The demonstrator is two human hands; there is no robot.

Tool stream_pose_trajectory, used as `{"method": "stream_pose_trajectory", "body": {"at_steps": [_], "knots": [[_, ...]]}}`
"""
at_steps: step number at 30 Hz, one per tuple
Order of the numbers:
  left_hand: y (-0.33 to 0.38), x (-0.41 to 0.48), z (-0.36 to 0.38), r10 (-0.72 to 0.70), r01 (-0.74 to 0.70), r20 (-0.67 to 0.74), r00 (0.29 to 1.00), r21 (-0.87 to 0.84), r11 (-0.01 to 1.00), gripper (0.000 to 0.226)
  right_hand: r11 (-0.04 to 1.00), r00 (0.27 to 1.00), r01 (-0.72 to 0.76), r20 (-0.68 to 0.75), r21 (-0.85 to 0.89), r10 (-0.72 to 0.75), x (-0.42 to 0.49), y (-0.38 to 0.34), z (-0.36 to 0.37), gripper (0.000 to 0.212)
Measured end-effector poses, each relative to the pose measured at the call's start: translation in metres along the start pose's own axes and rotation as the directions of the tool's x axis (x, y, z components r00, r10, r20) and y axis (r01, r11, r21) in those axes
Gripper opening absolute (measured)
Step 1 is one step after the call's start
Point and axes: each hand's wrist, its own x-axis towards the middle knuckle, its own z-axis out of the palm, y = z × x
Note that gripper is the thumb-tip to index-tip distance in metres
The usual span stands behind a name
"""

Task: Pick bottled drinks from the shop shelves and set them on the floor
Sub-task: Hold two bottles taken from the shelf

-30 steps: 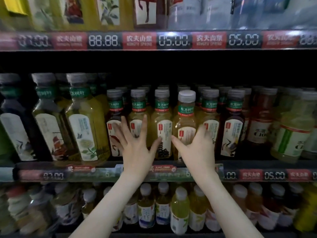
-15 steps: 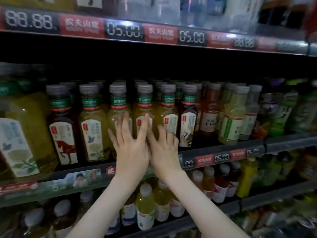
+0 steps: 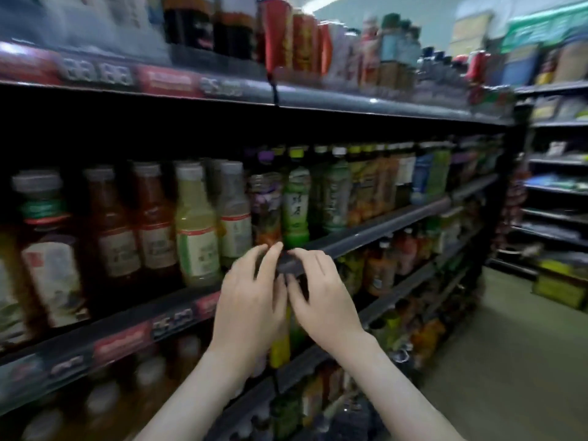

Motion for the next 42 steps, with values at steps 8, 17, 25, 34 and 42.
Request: {"method": "stream_pose_trajectory", "body": {"at_steps": [8,17,25,34,42], "knots": [[0.150,0.085,0.193,0.031,-0.008,0.116,0.993,-0.198,0.980,0.039,0.988,0.996,-0.085,0.010,-0.127,0.086,0.004,0.214,-0.132,0.038],[0.230,0.176,0.398,0.123,-0.076,0.176,0.977,-0.251,0.965,0.041,0.979,0.977,-0.199,-0.092,-0.040,0.195,0.040,0.435,-0.181,0.041],[0.323,0.307,0.615,0.189,-0.110,0.214,0.958,-0.336,0.936,0.044,0.950,0.944,-0.309,-0.136,-0.044,0.300,0.121,0.666,-0.249,0.044],[0.438,0.420,0.860,0.227,-0.137,0.266,0.937,-0.317,0.938,0.048,0.898,0.891,-0.427,-0.219,-0.108,0.398,0.169,0.957,-0.344,0.048],[0.484,0.527,1.045,0.055,-0.012,0.224,0.973,-0.189,0.982,0.052,0.917,0.917,-0.394,-0.098,-0.065,0.387,0.256,1.185,-0.382,0.058]]}}
